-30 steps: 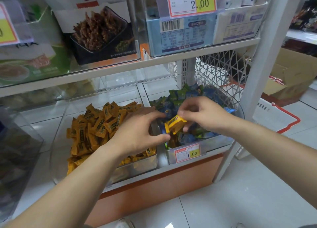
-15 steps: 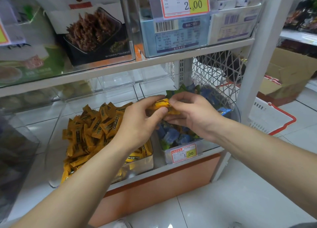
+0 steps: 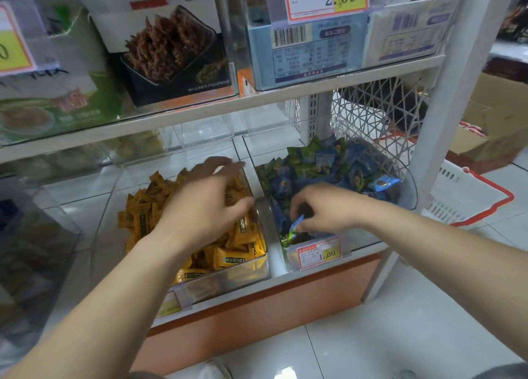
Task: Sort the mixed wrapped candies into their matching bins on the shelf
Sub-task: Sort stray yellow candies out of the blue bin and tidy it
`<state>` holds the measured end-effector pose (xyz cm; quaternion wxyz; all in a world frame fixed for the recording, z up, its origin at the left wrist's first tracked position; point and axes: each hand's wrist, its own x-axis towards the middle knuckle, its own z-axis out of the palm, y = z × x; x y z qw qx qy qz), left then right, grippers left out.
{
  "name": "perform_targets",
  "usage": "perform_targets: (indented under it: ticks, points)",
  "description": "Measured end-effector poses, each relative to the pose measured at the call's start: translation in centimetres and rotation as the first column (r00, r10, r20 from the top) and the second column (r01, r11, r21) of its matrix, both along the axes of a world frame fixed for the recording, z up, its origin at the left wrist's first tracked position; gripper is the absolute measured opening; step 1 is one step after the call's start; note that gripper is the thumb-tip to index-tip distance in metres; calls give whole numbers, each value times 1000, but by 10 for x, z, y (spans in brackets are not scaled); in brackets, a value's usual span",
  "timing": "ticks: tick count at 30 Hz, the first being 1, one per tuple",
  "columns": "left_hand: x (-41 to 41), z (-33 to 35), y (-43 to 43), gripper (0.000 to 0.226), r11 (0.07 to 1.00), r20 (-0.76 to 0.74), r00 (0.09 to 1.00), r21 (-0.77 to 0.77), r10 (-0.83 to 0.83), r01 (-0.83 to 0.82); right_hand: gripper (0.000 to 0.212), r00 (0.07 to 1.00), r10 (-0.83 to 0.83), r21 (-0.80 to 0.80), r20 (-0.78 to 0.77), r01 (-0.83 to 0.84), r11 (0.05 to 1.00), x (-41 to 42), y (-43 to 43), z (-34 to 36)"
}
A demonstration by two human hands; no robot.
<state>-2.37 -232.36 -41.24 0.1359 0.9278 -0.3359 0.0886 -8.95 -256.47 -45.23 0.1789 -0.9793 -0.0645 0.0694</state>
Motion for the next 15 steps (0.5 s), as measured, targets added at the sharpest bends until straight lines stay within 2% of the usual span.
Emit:
perform_targets:
  ticks: [2, 5, 6, 8, 9, 10, 11, 12, 13, 15]
  points:
    - [-9, -1, -8, 78, 994, -41, 994, 26, -105, 106, 12, 998, -41, 68, 42, 38, 997, 5, -8, 11]
    - [-12, -10, -16, 77, 976, -80, 978, 90, -194, 200, 15, 968, -171, 177, 183, 139, 974, 8, -19, 20]
    - [-10, -13, -16, 75, 972, -94, 972, 79, -215, 223, 13, 949, -223, 139, 223, 195, 971, 8, -21, 19]
    - [-5, -18, -14, 72, 967, -111, 963, 37, -245, 251, 17, 902, -263, -106, 343, 315, 943, 7, -20, 14]
    - [-3, -20, -13, 73, 966, -113, 960, 20, -254, 258, 20, 877, -241, -177, 416, 338, 924, 7, -17, 11]
    - [-1, -22, -12, 73, 965, -116, 958, 2, -261, 263, 19, 859, -207, -166, 469, 316, 934, 7, -12, 11]
    - [0, -24, -12, 73, 963, -119, 956, -16, -267, 268, 15, 868, -173, -99, 465, 245, 964, 7, -6, 11]
    - [1, -25, -12, 73, 962, -121, 955, -30, -272, 270, 10, 911, -140, 8, 388, 148, 989, 6, 2, 11]
    - [2, -26, -12, 73, 961, -122, 953, -39, -277, 274, 6, 964, -95, 91, 247, 74, 993, 6, 9, 9]
    - [3, -26, -14, 73, 958, -124, 950, -44, -286, 283, 9, 1000, -5, 89, -19, 6, 996, 5, 20, 1]
